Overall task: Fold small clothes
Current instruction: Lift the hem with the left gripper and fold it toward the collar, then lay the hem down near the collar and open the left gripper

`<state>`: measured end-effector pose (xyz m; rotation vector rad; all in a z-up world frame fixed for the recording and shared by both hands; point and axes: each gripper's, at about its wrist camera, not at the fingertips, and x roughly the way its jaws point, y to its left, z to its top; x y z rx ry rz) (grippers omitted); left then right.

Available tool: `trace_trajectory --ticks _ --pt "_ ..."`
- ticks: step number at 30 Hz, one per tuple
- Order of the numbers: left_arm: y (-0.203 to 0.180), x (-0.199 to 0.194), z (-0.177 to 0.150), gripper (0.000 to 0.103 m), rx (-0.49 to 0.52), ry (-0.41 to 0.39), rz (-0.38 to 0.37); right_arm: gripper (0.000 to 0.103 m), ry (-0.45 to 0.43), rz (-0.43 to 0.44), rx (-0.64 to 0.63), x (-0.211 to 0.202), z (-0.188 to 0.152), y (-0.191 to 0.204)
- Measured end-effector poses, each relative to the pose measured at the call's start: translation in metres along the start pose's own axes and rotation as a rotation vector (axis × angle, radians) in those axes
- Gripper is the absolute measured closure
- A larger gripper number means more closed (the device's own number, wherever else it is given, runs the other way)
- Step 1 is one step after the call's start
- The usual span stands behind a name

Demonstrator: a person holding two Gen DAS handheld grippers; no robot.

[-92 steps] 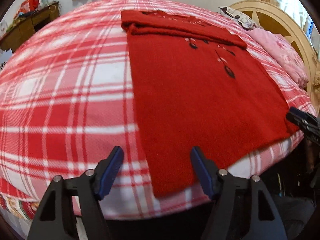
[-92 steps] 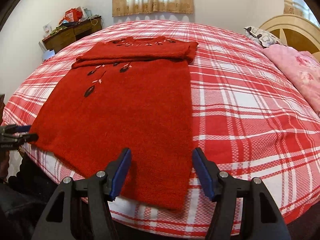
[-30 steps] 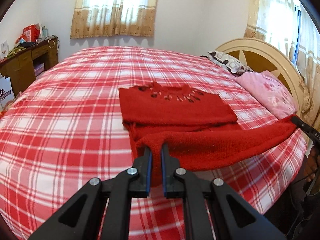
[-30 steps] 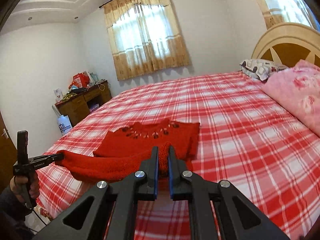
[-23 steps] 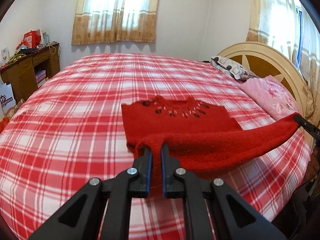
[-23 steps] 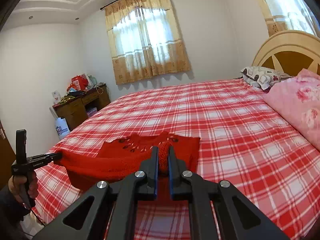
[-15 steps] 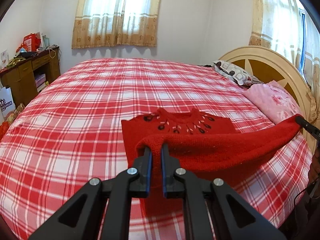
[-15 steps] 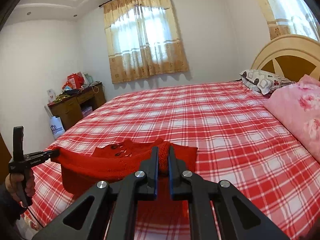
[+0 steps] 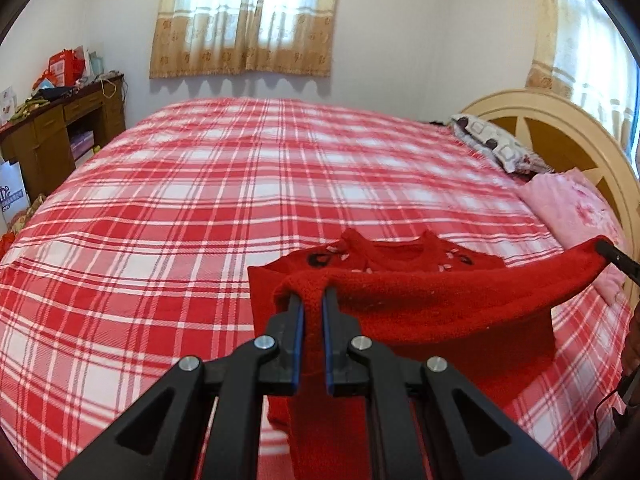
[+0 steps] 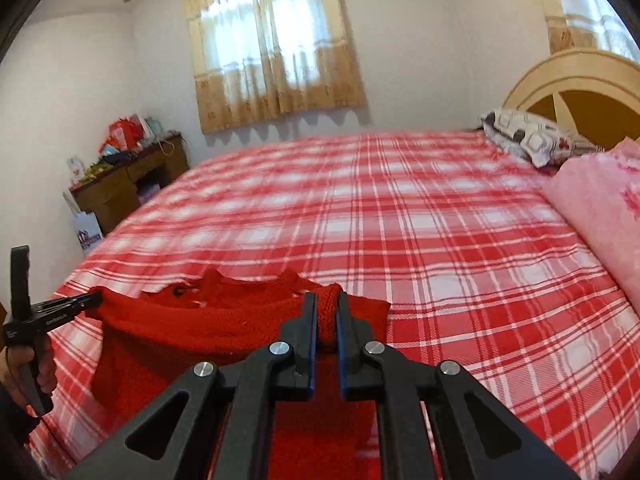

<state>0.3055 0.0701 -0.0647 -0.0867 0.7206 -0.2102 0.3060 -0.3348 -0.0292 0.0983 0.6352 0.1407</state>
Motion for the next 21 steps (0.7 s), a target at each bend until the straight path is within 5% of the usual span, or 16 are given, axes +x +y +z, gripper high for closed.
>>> trace_trajectory --ticks 8,11,12,13,15,18,21 --pt "0.004 0.066 -0.004 0.093 0.021 0.096 0.051 0.091 0.139 -0.043 0.005 0.082 -0.010 -0.011" --pt "0.011 0.080 -0.008 0.080 0.010 0.111 0.122 0.066 0.167 -0.014 -0.012 0.080 -0.014 -0.005" --pt "0.015 0.079 -0.010 0.066 -0.001 0.114 0.141 0.059 0.191 0.016 -0.031 0.077 -0.020 0.001" --pt "0.018 0.076 -0.011 0.051 -0.013 0.112 0.147 0.058 0.212 0.029 -0.053 0.077 -0.023 0.007" --pt "0.022 0.061 -0.017 0.036 -0.016 0.079 0.159 0.058 0.278 0.057 -0.130 0.079 -0.035 0.026" --pt "0.011 0.045 -0.030 0.033 0.095 0.071 0.170 0.058 0.381 0.060 -0.248 0.100 -0.049 0.053" --pt "-0.004 0.050 -0.040 0.022 0.214 0.091 0.201 0.058 0.345 -0.021 -0.332 0.120 -0.041 0.071"
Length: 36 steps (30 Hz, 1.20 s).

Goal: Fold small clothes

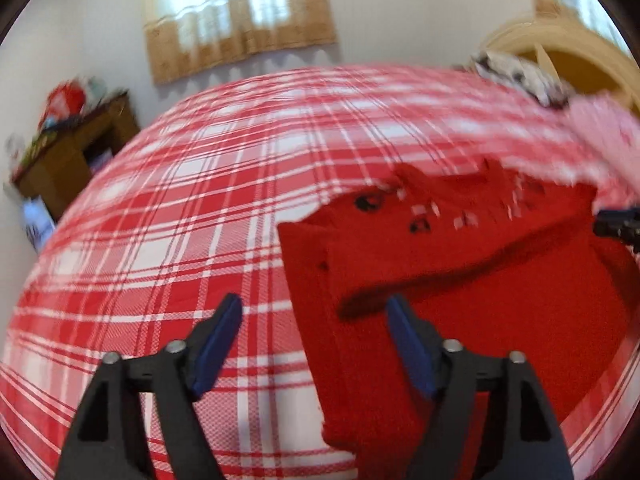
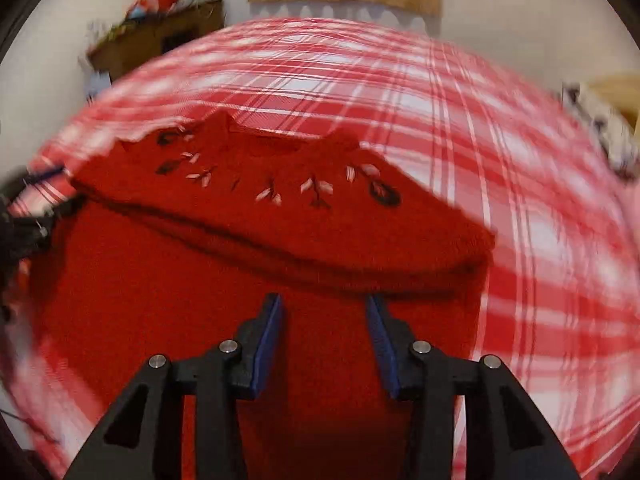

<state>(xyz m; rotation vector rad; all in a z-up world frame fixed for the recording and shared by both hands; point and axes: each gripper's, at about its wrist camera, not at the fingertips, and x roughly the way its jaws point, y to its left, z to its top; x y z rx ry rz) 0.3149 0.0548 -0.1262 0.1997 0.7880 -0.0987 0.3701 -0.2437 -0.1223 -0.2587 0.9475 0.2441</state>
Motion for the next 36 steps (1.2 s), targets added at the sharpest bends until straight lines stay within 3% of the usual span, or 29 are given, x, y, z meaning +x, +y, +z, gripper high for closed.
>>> trace_trajectory --ticks 3,6,8,11,19,22,26,30,33,36 --pt "-0.010 0.019 0.011 0.022 0.060 0.010 0.089 0.058 -0.120 -0.064 0.104 -0.007 0.029 -0.022" --pt "0.002 0.030 0.035 0.022 -0.012 -0.013 0.146 0.058 -0.163 -0.016 0.199 -0.019 0.033 -0.041" --pt "0.019 0.030 0.044 0.022 -0.089 -0.020 0.168 0.057 -0.166 -0.030 0.183 -0.025 0.022 -0.043" --pt "0.033 0.024 0.041 0.021 -0.138 -0.017 0.154 0.057 -0.143 -0.040 0.173 -0.029 -0.004 -0.047" --pt "0.022 0.005 0.002 0.020 -0.099 0.007 0.115 0.057 -0.126 -0.004 0.314 -0.051 -0.066 -0.083" --pt "0.017 -0.003 -0.008 0.018 -0.105 -0.003 0.092 0.057 -0.157 0.057 0.324 -0.065 -0.080 -0.075" --pt "0.006 -0.007 -0.014 0.011 -0.094 -0.013 0.084 0.057 -0.160 0.138 0.244 -0.067 -0.089 -0.044" --pt "0.002 0.006 -0.016 0.007 -0.093 -0.010 0.115 0.057 -0.099 0.043 0.219 -0.047 -0.101 -0.032" --pt "0.005 0.011 -0.017 0.000 -0.105 -0.015 0.136 0.052 -0.092 0.065 0.283 -0.048 -0.105 -0.041" --pt "0.008 0.010 -0.019 0.000 -0.124 -0.012 0.124 0.052 -0.112 0.053 0.302 -0.064 -0.105 -0.040"
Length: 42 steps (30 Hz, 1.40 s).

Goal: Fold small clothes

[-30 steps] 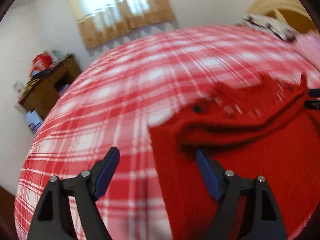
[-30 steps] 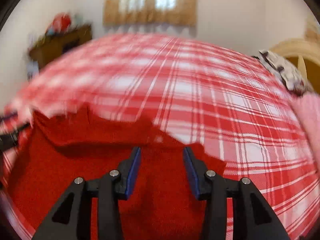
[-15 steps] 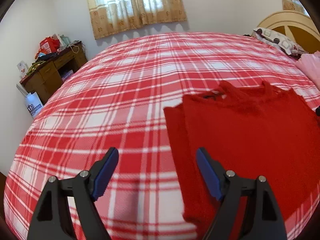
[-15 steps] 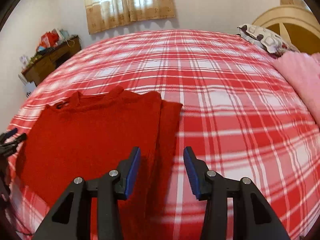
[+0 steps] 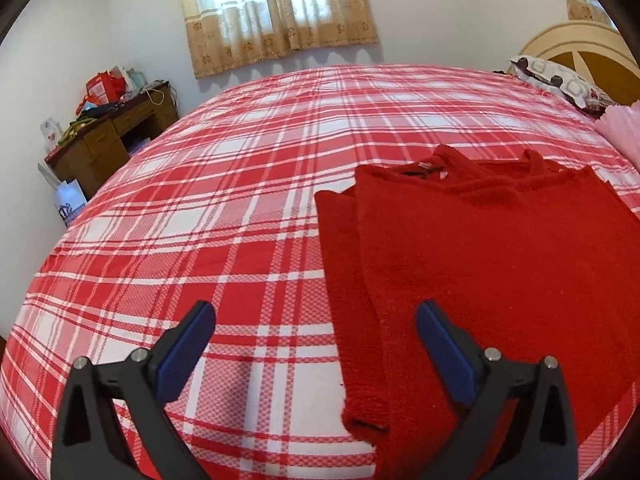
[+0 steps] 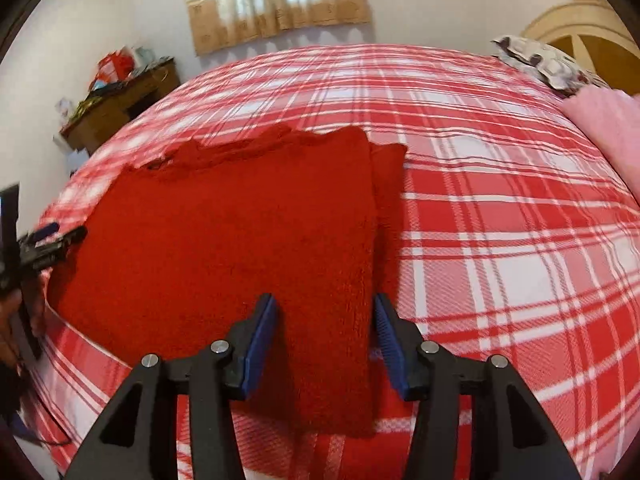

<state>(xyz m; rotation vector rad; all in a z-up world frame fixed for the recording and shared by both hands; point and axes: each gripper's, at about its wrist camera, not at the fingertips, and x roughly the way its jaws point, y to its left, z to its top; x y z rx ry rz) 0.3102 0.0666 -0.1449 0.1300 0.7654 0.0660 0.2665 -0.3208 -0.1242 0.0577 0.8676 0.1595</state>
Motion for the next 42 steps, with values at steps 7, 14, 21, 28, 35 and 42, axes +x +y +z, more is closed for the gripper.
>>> trace_trajectory --ticks 7,14,21,28,35,42 --pt "0.011 -0.038 -0.015 0.001 -0.021 -0.039 0.005 0.052 -0.042 0.084 -0.146 -0.001 0.011 0.069" --pt "0.009 -0.020 -0.019 0.001 -0.048 -0.013 0.025 0.052 0.104 0.075 -0.148 0.081 0.045 0.114" --pt "0.018 -0.009 -0.015 0.000 -0.114 -0.005 0.010 0.052 0.064 0.027 -0.111 0.087 0.066 0.115" --pt "0.031 -0.001 -0.018 0.000 -0.199 0.026 -0.053 0.052 0.111 0.076 -0.130 0.107 0.074 0.142" --pt "0.034 -0.001 -0.021 0.000 -0.227 0.032 -0.097 0.047 0.137 0.039 -0.082 0.140 0.097 0.135" --pt "0.042 -0.002 -0.024 0.000 -0.262 0.032 -0.126 0.047 0.044 0.069 -0.061 0.097 0.082 0.134"
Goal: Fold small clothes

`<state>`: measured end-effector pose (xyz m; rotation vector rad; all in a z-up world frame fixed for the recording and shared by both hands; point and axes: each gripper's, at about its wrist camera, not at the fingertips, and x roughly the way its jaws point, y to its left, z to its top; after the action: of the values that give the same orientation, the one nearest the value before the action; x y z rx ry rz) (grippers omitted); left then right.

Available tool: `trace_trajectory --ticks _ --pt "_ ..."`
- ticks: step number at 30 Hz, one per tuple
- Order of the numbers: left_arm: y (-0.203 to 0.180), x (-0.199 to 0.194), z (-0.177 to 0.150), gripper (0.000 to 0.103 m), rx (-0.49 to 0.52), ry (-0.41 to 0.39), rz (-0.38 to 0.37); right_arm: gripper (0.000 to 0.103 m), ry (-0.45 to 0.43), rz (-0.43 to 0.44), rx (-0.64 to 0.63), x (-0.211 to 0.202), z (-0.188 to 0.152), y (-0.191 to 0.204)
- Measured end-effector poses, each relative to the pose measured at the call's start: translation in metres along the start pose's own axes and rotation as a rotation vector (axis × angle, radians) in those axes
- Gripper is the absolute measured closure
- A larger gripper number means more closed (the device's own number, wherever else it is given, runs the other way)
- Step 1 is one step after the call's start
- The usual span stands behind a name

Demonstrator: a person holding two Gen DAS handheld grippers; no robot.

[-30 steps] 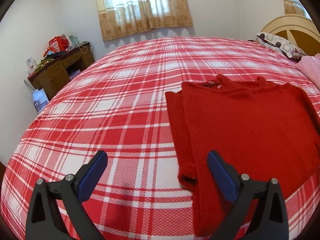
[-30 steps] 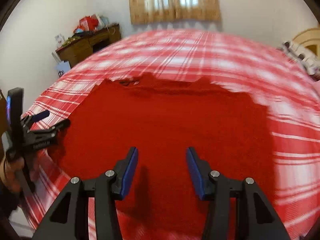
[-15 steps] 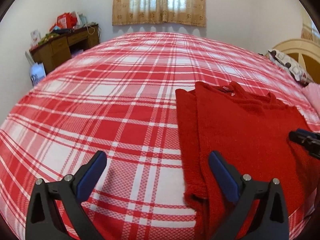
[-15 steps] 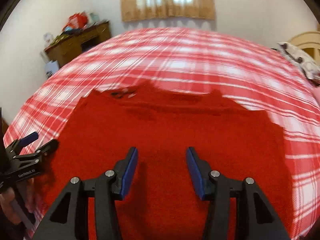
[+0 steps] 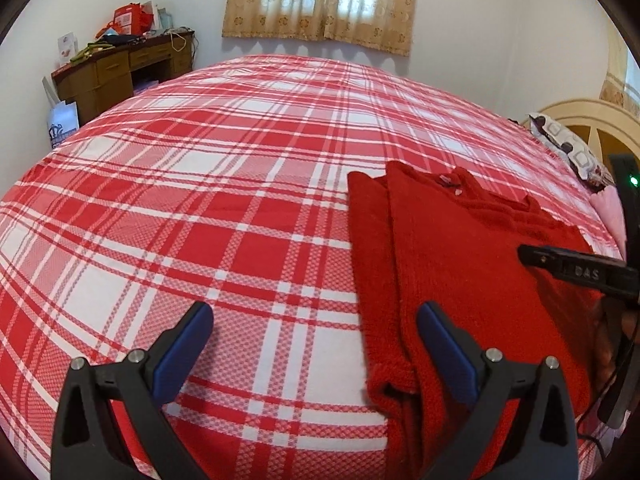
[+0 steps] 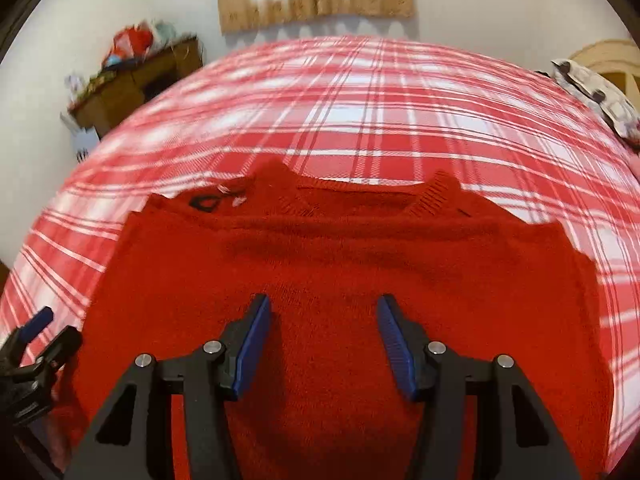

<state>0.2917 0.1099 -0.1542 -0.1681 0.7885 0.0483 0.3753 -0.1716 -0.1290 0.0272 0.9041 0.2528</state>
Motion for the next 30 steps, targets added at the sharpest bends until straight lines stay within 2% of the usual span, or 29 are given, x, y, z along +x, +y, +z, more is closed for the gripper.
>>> trace_trajectory --ticks 3,6,13,17,21,26,29,30 --pt "0.004 -0.010 -0.002 0.000 0.000 -0.022 0.021 0.046 -0.035 0.048 -0.048 -0.025 -0.017 0.013" --pt "0.013 -0.017 -0.005 0.000 0.006 -0.019 0.049 0.043 -0.070 0.074 -0.160 -0.049 -0.041 0.037" --pt "0.037 -0.023 0.003 0.000 0.013 -0.036 0.042 0.042 -0.126 0.084 -0.448 -0.074 -0.101 0.101" --pt "0.047 -0.015 0.011 0.000 -0.017 -0.019 -0.030 0.042 -0.131 0.069 -0.540 -0.074 -0.118 0.124" --pt "0.049 -0.005 0.015 0.000 -0.046 0.022 -0.068 0.042 -0.113 0.066 -0.564 -0.064 -0.121 0.136" --pt "0.039 0.002 0.017 0.000 -0.016 0.043 -0.117 0.042 -0.114 0.049 -0.587 -0.054 -0.124 0.149" --pt "0.032 0.006 0.022 0.000 -0.008 0.051 -0.174 0.042 -0.125 0.023 -0.606 -0.052 -0.126 0.158" --pt "0.030 0.009 0.025 0.000 -0.013 0.055 -0.213 0.042 -0.129 0.021 -0.613 -0.052 -0.127 0.161"
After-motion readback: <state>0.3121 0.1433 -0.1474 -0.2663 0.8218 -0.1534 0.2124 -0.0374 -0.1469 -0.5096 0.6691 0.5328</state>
